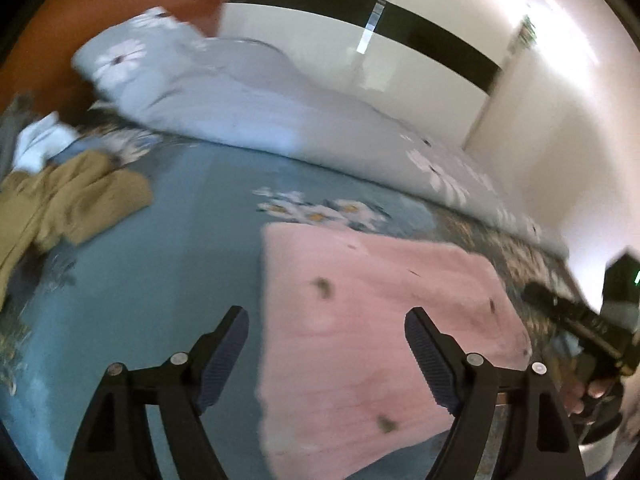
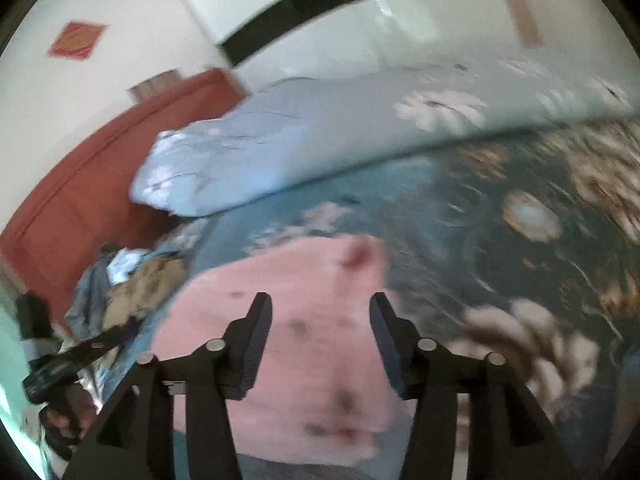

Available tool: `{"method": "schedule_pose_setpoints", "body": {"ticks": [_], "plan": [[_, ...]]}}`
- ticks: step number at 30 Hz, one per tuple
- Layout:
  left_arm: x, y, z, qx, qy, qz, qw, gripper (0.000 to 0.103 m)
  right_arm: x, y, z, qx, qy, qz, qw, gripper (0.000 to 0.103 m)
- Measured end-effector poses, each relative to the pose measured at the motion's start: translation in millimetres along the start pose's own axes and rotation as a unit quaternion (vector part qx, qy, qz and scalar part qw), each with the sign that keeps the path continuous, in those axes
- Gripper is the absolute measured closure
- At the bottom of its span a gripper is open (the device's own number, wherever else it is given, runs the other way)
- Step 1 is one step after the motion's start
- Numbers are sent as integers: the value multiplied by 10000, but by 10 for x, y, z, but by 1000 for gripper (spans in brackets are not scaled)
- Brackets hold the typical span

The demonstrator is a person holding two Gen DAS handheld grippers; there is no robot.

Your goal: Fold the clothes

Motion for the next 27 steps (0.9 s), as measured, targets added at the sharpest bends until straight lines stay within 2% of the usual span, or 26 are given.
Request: {"method": "schedule_pose_setpoints", "body": {"ticks": [3, 5, 8, 13, 18, 23, 27], "plan": [[62, 166, 205, 28, 374, -149, 9992, 19, 109, 157, -312, -287, -567, -361, 9973, 48], [149, 195, 263, 49, 464, -275, 9985, 19, 191, 244, -364, -257, -836, -561, 9946, 48], [219, 258, 216, 46, 444, -348, 9984, 20, 240, 281, -204, 125, -801, -553, 9952, 48], [302, 395, 111, 122, 220, -491, 9985, 20, 332, 345, -98, 23, -665, -604, 9959, 47], [307, 337, 134, 103, 341, -439, 9984, 19, 411, 401, -7, -69, -533, -661, 9964, 46], [133, 100, -12, 300, -70, -111, 9995, 19, 281, 159, -25, -185, -449, -251, 9985, 46], [162, 188, -390, 163, -892, -273, 9955, 18, 255, 76, 274, 5, 161, -83, 9998, 39]]}}
Point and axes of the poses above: each gripper's, at about its wrist camera, not at the fingertips, and y roughly the way its jaws point, z to its right, x to its underside, the point moved 5 cm from there along y, roughly the way its jaws point, and after that the axes turned 3 degrees about y, right-handed, at the moved point
